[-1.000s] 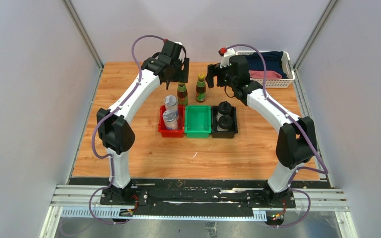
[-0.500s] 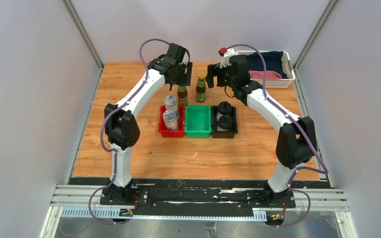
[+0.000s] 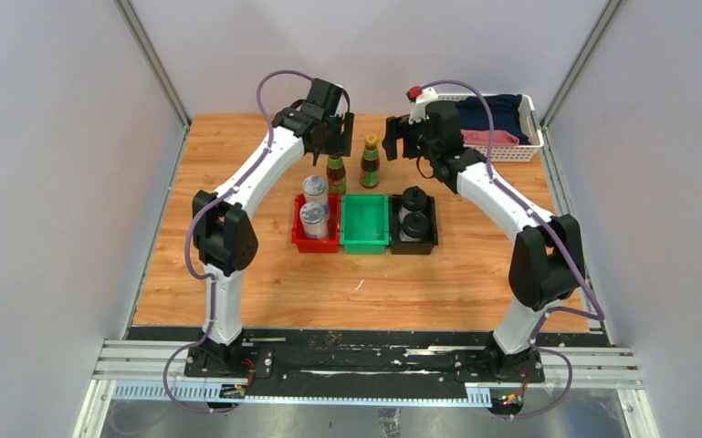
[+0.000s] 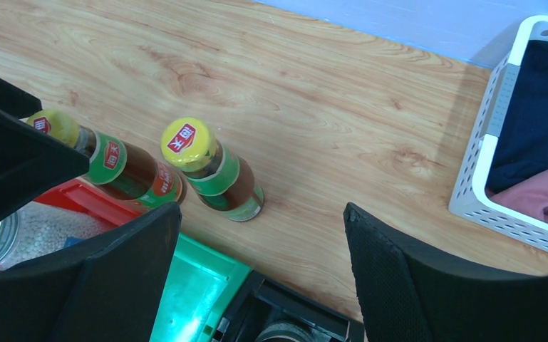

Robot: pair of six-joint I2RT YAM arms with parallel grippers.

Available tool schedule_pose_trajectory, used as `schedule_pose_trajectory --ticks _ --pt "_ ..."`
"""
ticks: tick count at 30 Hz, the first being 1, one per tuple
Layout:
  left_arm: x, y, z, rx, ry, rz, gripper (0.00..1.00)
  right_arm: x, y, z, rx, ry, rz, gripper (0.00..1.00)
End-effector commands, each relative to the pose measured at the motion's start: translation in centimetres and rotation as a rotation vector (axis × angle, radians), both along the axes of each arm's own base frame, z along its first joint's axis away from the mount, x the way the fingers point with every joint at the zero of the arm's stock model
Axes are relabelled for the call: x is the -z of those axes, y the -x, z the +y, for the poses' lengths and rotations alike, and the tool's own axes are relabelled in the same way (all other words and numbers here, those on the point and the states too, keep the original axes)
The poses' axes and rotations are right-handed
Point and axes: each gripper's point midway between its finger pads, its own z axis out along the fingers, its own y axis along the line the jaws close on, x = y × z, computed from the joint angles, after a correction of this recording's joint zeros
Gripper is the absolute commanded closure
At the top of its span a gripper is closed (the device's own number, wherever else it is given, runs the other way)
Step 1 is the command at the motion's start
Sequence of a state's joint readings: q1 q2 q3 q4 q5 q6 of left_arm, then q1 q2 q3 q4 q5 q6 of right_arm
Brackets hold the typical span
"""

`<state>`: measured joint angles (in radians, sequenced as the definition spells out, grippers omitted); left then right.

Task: Organize the condiment bottles
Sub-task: Pick up the bottle from the center of the board.

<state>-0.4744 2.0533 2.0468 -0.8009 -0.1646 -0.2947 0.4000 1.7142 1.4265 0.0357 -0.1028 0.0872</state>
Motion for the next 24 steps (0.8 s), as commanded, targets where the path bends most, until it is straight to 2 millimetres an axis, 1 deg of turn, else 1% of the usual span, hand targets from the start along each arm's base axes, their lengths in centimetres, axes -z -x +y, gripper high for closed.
schedule_pose_trajectory --ticks 1,5,18,24 --pt "-0.1 -0.4 -0.6 0.023 0.001 -0.013 0.27 -0.5 -0.8 -1.9 0.064 -0.011 -0.008 0.12" --pt "-0.1 -0.4 -0.6 0.023 0.001 -0.013 0.27 -0.5 -0.9 -2.6 0.081 -0.019 -0.011 0.12" --pt "0.5 -0.2 -0.9 0.028 -0.021 -0.008 0.3 -0.6 -0.8 -2.9 0.089 -0.023 -0.015 0.12" --pt "0.8 -0.3 -0.7 0.021 -0.035 -0.007 0.31 -0.6 -0.8 -3.0 0.09 -0.024 -0.014 0.12"
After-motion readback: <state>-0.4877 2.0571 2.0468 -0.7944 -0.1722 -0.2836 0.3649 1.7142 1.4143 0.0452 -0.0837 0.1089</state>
